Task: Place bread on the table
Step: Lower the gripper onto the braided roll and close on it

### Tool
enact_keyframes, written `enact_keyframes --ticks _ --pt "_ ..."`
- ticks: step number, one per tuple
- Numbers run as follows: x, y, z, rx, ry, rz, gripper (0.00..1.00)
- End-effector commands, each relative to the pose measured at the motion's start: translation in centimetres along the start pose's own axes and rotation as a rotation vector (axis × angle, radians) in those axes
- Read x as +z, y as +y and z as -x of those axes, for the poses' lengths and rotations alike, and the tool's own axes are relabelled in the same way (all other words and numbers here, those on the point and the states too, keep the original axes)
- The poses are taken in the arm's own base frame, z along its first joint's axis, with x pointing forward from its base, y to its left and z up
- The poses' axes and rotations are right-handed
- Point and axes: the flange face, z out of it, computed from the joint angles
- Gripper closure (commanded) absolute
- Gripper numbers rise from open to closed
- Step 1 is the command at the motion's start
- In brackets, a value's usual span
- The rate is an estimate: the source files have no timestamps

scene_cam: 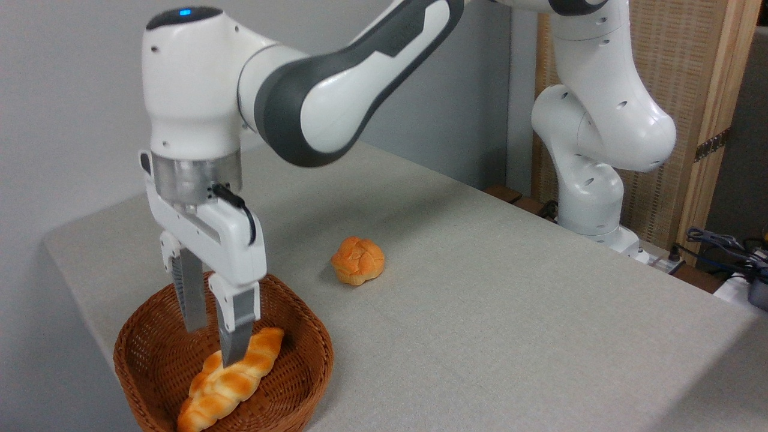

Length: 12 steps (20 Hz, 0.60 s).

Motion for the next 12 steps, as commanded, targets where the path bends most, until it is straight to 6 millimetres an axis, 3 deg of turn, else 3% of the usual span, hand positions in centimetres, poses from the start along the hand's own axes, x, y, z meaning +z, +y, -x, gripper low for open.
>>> enact_keyframes --ticks 1,12 --pt "0.7 -0.7 0.8 -0.005 -0.013 -0.011 0.00" --pt "3.7 0.1 0.7 0.005 -0.048 0.019 0.00"
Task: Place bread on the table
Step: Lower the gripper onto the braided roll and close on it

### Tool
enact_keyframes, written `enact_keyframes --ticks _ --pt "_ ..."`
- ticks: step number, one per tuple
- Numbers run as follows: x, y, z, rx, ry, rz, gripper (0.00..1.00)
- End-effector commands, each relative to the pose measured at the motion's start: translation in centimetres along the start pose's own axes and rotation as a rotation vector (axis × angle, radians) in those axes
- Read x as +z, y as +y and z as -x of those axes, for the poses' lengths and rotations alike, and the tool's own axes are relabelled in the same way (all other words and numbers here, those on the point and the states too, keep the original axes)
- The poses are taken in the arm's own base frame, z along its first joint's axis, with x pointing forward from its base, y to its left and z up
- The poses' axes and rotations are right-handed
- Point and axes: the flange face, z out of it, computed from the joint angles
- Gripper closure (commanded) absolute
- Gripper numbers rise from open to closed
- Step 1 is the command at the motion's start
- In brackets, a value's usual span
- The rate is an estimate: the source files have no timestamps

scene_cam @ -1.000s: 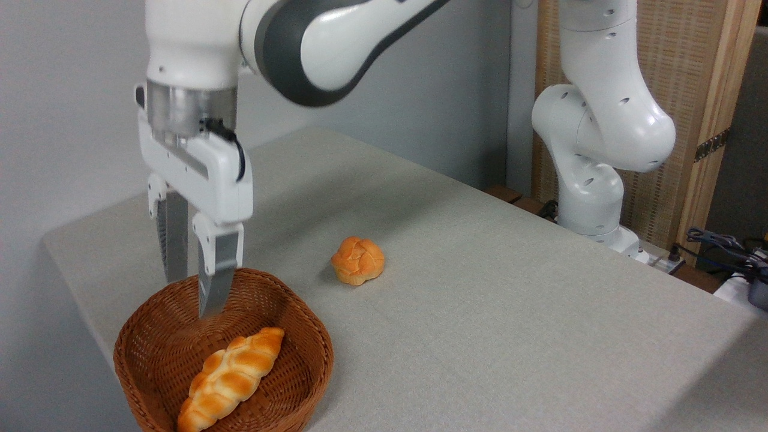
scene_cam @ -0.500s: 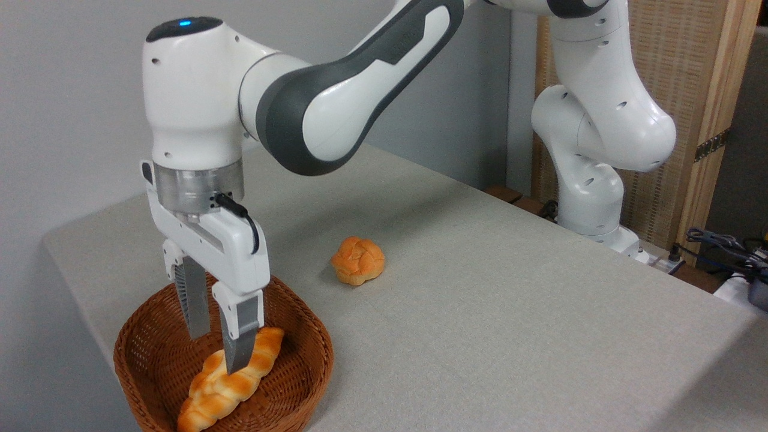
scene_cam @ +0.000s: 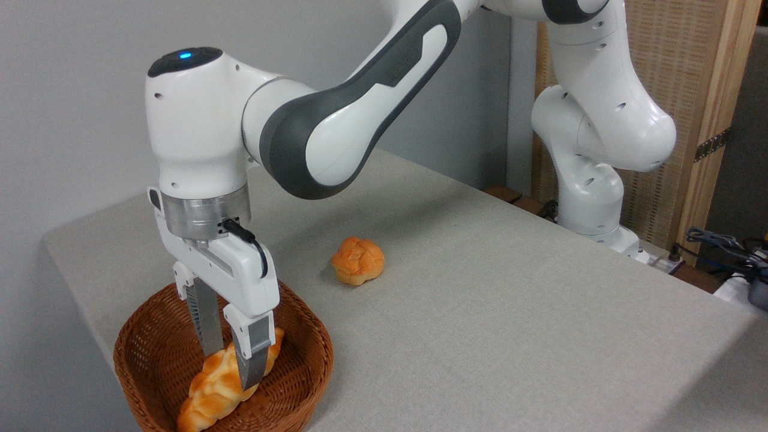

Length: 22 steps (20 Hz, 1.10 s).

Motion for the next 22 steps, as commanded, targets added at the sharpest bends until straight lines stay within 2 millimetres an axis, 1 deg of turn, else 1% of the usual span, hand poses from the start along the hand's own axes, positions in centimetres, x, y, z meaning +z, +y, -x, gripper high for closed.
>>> enact_keyframes --ticks 1,5,8,9,11,12,13,14,15,16,17,22 --pt "0.9 0.4 -0.2 0.015 -0.007 -0.004 0.00" --pt "2.2 0.6 -0.3 0.017 -0.019 0.006 0.00" --pt "2.4 0.5 -0.4 0.014 -0.018 0.008 0.01" --pt "2.7 0.6 -0.4 0.013 -0.021 0.012 0.06" --pt "3.0 0.6 -0.4 0.015 -0.020 0.016 0.22" --pt "3.2 0.6 -0.4 0.018 -0.021 0.020 0.44" --pt "3.3 0.6 -0.4 0.019 -0.022 0.021 0.54" --pt "3.3 0.6 -0.4 0.022 -0.022 0.021 0.67" --pt "3.3 0.6 -0.4 0.024 -0.022 0.021 0.77" --pt "3.3 0.6 -0.4 0.024 -0.023 0.022 0.93" --pt "3.3 0.6 -0.4 0.024 -0.023 0.022 0.97" --pt "3.4 0.7 -0.4 0.025 -0.024 0.024 0.97"
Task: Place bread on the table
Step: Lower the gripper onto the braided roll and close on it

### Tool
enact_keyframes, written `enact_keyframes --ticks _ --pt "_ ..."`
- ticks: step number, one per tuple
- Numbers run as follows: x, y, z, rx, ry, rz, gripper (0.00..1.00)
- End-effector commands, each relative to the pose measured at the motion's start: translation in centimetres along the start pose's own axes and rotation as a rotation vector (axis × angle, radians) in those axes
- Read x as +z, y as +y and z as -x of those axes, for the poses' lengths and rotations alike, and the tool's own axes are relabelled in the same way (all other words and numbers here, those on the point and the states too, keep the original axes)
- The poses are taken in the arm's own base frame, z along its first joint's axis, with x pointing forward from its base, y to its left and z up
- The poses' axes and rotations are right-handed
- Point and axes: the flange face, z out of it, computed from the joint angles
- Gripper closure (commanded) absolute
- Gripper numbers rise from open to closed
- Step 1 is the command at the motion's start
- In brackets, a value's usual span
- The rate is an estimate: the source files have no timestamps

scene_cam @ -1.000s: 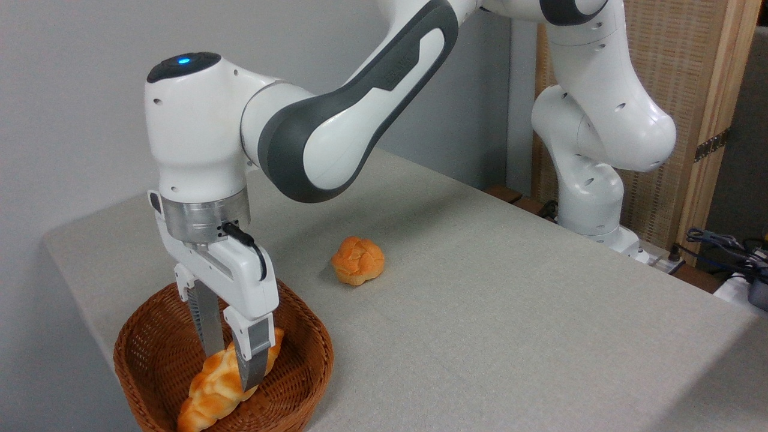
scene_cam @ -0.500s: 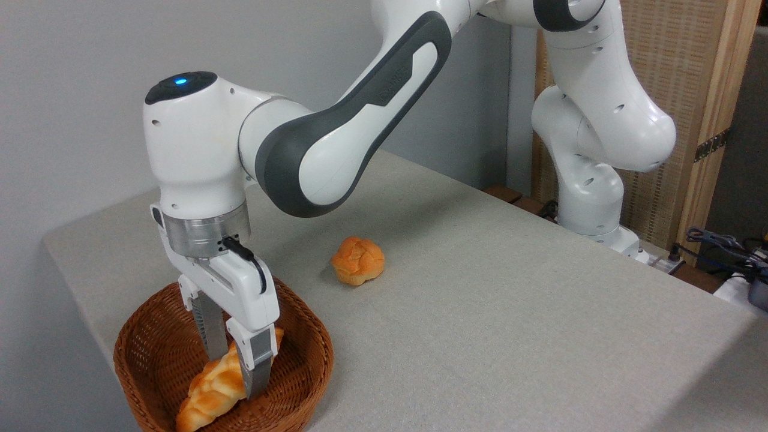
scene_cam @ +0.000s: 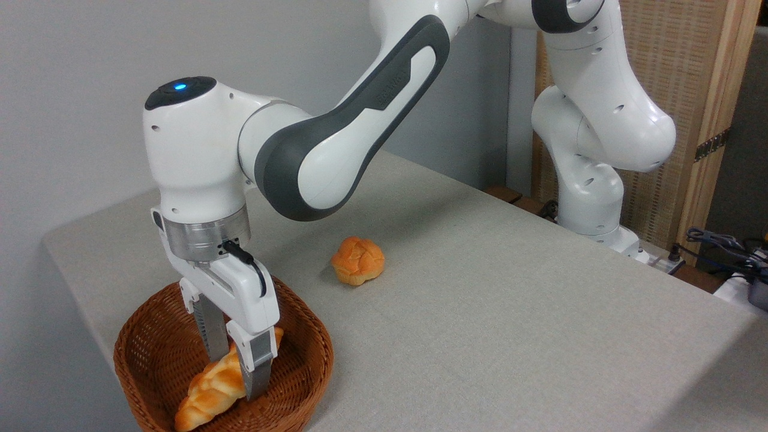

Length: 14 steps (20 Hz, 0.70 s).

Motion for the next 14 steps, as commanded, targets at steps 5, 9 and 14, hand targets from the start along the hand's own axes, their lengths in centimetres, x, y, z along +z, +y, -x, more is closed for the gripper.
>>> enact_keyframes --ticks 5,9,14 --pt "0.5 0.0 -0.1 0.015 0.006 -0.003 0.98" --pt "0.1 -0.1 -0.1 0.013 0.010 -0.005 0.98" --pt "-2.8 -0.5 0.3 -0.020 0.025 0.031 0.98"
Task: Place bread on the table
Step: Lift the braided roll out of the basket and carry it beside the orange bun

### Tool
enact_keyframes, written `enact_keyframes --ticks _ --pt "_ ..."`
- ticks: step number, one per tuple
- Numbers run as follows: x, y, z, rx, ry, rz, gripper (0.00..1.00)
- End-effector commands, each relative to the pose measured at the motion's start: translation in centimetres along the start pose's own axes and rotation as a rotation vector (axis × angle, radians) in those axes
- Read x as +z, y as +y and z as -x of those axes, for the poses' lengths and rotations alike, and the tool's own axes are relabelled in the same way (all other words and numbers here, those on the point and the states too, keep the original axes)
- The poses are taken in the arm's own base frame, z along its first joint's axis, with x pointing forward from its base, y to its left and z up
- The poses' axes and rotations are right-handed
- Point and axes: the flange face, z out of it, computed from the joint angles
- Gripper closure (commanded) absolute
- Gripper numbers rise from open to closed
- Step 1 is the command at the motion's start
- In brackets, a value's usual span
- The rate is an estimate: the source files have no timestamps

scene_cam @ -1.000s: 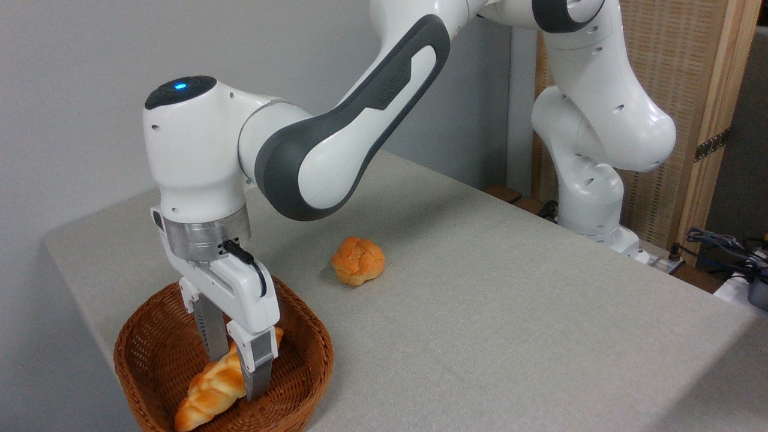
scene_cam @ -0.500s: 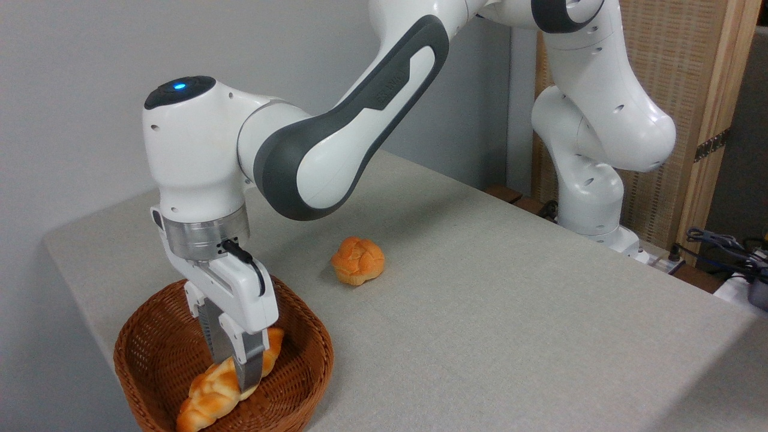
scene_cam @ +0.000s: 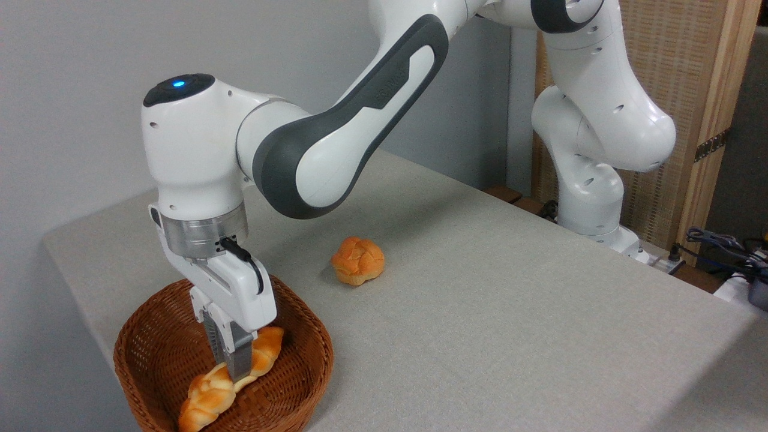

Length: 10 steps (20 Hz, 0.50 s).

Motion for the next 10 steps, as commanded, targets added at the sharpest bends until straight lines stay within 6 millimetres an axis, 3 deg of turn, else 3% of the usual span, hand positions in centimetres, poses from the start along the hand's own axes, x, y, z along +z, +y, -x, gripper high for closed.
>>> enact_keyframes --ticks 1,5,10 --pt "-3.3 -1.0 0.5 -0.015 0.015 0.035 0.98" --pt "-6.2 -1.3 0.6 -0.004 0.032 0.093 0.98" --pt "-10.7 -2.0 2.2 -0.021 0.076 0.090 0.97"
